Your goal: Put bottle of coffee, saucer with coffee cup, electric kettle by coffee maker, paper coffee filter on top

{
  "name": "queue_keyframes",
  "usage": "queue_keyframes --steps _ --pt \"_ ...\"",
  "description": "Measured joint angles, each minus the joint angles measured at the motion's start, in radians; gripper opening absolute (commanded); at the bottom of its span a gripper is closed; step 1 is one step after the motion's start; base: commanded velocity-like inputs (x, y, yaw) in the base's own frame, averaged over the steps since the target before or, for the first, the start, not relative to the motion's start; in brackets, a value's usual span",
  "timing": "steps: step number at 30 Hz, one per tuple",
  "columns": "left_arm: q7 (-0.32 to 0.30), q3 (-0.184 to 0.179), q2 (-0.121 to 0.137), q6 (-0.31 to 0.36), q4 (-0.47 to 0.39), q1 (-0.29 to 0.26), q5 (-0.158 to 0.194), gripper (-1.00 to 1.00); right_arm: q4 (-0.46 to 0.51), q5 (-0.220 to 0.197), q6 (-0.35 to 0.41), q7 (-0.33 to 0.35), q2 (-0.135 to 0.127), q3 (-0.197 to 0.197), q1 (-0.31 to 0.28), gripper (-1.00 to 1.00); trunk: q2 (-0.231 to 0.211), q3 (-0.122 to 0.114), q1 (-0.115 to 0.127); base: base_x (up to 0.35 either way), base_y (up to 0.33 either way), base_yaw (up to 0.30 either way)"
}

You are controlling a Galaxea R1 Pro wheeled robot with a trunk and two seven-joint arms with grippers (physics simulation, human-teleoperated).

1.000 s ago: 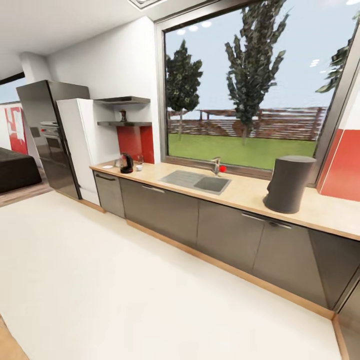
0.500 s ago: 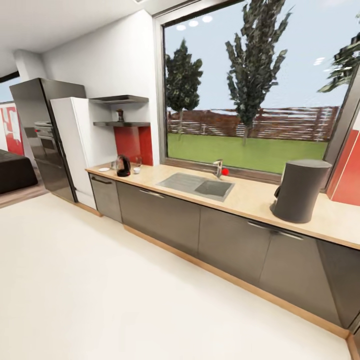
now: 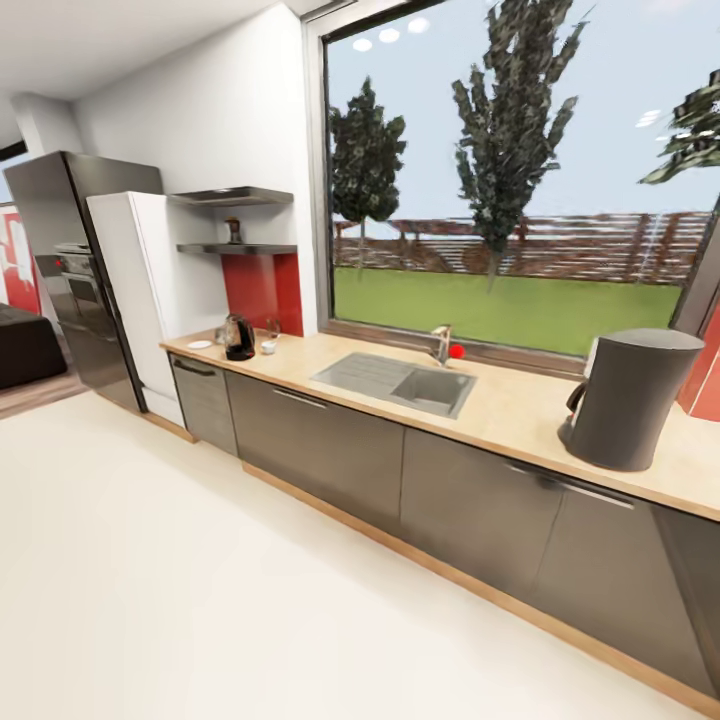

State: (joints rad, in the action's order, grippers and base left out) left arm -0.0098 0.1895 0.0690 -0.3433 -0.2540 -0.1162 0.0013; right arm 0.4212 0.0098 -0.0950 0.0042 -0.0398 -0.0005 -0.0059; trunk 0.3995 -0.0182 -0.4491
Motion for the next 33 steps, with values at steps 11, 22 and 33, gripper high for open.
queue_keyframes --steps 11,22,33 --pt "-0.001 0.002 0.002 -0.022 0.009 0.0 0.0 1.0 0.001 0.0 0.0 0.0 0.0 -0.002 0.0 1.0 0.0 0.0 0.0 0.339 0.0 0.0" --pt "-0.001 0.002 0.002 -0.023 0.009 0.0 -0.002 1.0 0.001 0.0 0.0 0.0 0.0 -0.001 0.0 1.0 0.0 0.0 0.0 0.339 0.0 0.0" --pt "-0.001 0.005 0.003 -0.024 0.009 0.0 0.0 1.0 0.001 0.0 0.0 0.0 0.0 -0.001 0.0 1.0 0.0 0.0 0.0 0.339 0.0 0.183"
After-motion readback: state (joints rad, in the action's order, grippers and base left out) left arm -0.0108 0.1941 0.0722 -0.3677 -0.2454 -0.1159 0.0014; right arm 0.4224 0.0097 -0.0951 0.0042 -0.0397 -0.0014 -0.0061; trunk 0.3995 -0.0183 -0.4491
